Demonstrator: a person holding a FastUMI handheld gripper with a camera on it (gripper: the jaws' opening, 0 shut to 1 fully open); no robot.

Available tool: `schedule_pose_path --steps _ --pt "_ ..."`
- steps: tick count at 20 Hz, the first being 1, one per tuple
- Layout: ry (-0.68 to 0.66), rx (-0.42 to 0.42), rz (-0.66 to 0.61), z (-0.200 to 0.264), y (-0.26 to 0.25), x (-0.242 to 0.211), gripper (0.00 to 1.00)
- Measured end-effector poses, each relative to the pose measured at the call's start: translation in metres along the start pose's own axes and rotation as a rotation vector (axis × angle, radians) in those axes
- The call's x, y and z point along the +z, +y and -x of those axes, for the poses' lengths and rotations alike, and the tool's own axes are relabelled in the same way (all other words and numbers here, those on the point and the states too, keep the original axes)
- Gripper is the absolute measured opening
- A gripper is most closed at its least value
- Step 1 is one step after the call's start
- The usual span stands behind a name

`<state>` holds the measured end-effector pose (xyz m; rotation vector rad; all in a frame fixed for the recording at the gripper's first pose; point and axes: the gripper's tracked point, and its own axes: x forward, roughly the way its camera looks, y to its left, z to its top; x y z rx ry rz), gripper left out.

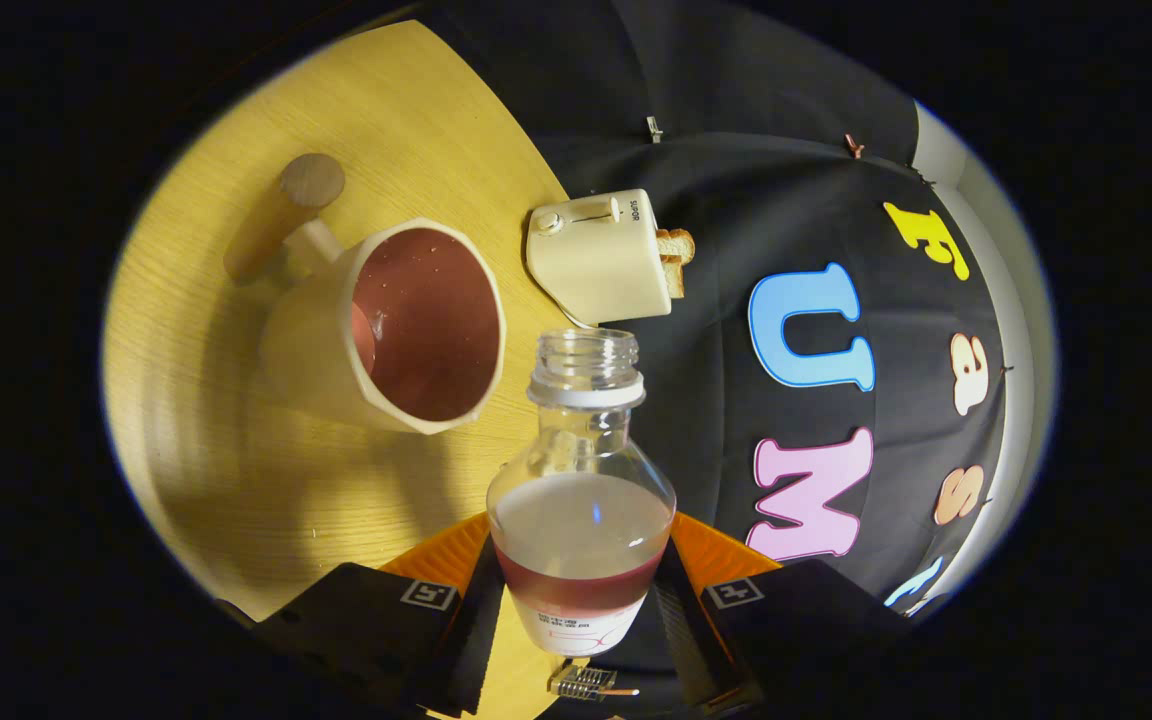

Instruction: Take the bottle from table, then pour the juice into the cup, finally place the bottle on the coaster

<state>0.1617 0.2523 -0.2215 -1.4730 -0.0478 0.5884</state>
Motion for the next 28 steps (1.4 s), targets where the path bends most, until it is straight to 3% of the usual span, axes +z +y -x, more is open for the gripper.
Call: schedule_pose_path --steps 11,28 --pt "-0.024 0.005 0.235 -0.012 0.001 0.004 0.74" --pt "-0.075 0.021 0.411 -0.024 -0.005 0.011 0.75"
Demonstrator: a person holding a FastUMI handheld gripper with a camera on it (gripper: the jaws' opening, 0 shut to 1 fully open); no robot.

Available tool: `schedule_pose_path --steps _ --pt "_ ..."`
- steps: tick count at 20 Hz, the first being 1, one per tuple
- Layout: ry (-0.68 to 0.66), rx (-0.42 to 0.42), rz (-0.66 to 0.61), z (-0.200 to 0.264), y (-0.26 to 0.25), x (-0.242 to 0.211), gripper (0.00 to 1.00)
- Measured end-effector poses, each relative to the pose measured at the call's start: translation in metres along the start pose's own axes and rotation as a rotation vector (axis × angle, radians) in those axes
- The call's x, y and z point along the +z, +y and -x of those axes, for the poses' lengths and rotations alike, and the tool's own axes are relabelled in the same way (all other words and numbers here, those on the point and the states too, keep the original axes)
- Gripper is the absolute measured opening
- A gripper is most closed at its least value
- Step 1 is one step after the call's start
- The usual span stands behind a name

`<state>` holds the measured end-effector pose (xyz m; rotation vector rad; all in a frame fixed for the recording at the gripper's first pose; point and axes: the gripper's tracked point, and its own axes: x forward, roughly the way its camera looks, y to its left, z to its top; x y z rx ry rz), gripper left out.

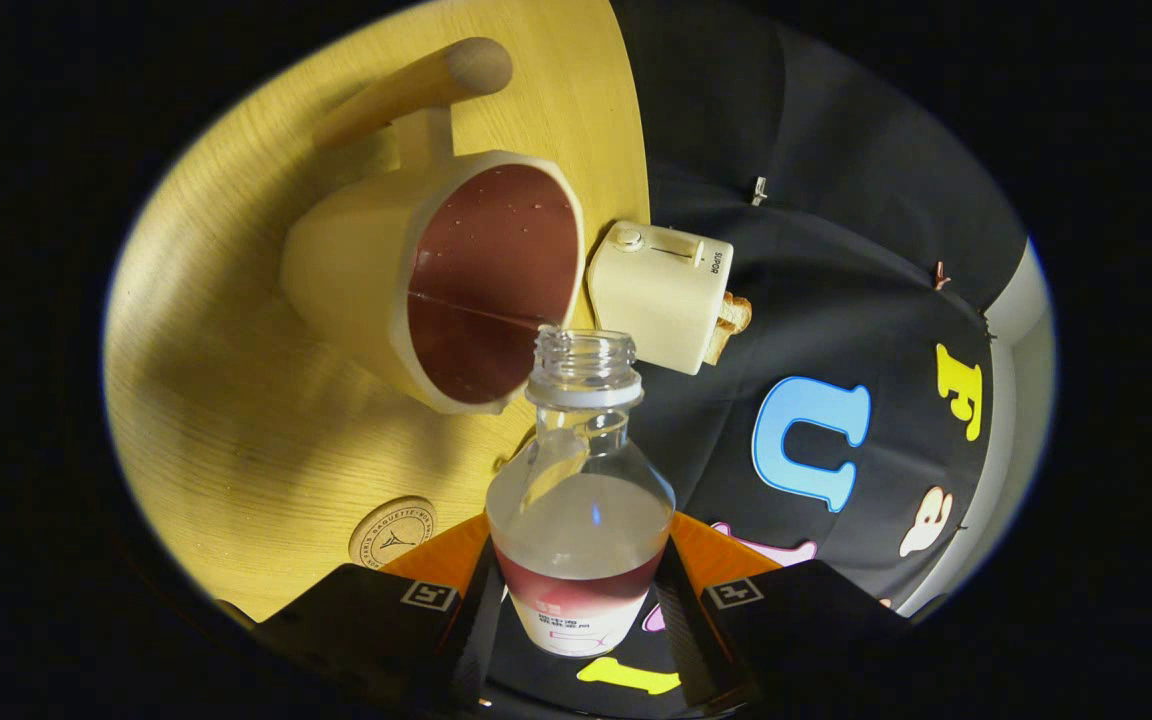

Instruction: Take the bottle from table, then pour the juice into the cup, finally place the bottle on the coaster

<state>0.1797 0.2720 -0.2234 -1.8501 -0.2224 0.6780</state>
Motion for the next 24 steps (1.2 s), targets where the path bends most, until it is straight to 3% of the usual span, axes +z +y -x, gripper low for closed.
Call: schedule_pose_path --steps 24 --pt "-0.094 -0.016 0.285 -0.013 -0.018 0.015 0.74"
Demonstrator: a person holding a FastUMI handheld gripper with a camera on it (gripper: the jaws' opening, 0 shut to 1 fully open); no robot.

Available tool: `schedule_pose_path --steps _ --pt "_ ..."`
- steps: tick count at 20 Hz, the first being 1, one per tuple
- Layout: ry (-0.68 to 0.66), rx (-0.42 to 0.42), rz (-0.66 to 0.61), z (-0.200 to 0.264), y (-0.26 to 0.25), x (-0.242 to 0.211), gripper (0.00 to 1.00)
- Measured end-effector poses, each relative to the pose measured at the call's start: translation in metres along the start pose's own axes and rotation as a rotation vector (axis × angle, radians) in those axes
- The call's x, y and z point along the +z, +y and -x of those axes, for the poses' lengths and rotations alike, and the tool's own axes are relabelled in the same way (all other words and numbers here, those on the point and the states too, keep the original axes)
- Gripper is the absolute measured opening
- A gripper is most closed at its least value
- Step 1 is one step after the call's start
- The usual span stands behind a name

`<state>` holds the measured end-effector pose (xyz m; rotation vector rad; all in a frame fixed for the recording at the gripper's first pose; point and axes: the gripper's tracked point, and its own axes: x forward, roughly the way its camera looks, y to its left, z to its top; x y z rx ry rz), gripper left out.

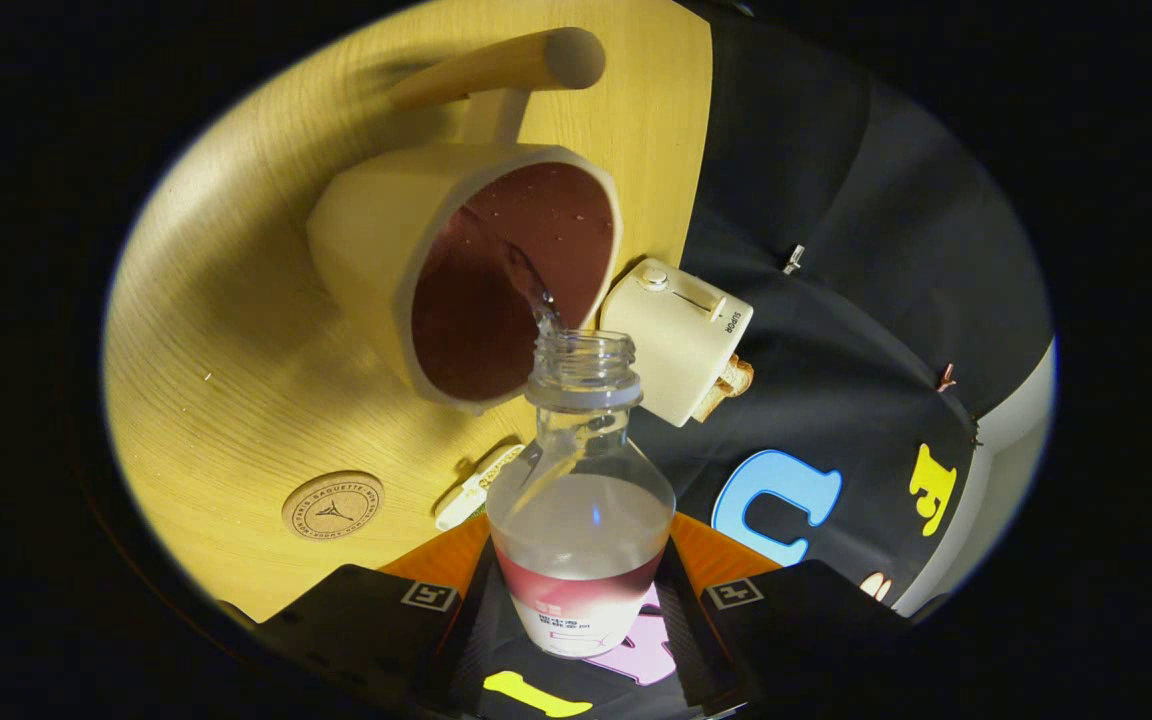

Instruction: Take the bottle from table, then pour the juice into the cup, finally place the bottle on the coaster

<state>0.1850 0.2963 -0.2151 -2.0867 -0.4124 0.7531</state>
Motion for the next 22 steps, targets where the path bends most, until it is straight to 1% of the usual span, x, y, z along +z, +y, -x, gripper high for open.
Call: schedule_pose_path --steps 13,22 --pt "-0.042 -0.02 0.12 -0.001 -0.01 0.007 0.74" --pt "-0.048 -0.014 0.211 -0.006 -0.015 0.002 0.75"
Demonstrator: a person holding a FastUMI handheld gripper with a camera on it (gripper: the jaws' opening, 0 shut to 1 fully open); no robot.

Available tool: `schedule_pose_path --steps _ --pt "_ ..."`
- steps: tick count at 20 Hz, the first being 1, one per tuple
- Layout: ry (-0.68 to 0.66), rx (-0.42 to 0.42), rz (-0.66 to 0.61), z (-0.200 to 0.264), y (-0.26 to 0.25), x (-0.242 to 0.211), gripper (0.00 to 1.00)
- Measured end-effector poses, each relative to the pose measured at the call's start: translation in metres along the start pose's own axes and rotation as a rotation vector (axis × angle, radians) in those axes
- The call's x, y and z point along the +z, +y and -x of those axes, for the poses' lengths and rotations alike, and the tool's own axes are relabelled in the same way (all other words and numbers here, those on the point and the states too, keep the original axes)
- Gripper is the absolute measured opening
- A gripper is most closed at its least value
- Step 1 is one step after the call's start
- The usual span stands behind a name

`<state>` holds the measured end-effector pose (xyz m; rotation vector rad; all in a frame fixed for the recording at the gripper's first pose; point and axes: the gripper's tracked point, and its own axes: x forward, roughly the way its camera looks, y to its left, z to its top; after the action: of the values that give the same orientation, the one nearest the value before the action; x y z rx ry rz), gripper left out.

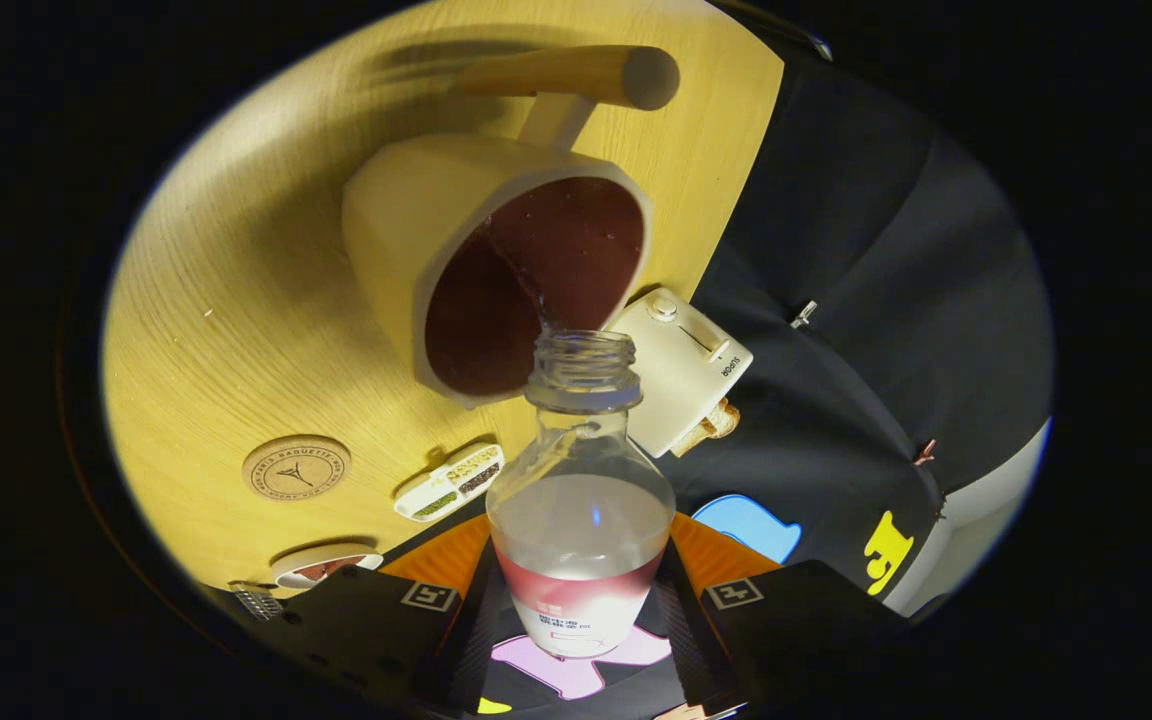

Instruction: Take the bottle from table, then pour the juice into the cup, finally place the bottle on the coaster

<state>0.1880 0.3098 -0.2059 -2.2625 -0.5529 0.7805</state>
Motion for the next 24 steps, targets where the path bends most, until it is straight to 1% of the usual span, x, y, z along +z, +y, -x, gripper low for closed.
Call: schedule_pose_path --steps 7,15,24 --pt "-0.021 -0.028 0.082 0.001 -0.011 0.002 0.75" --pt "-0.017 -0.029 0.093 0.001 -0.017 0.006 0.74" --pt "0.007 -0.025 0.084 0.004 -0.019 -0.001 0.75"
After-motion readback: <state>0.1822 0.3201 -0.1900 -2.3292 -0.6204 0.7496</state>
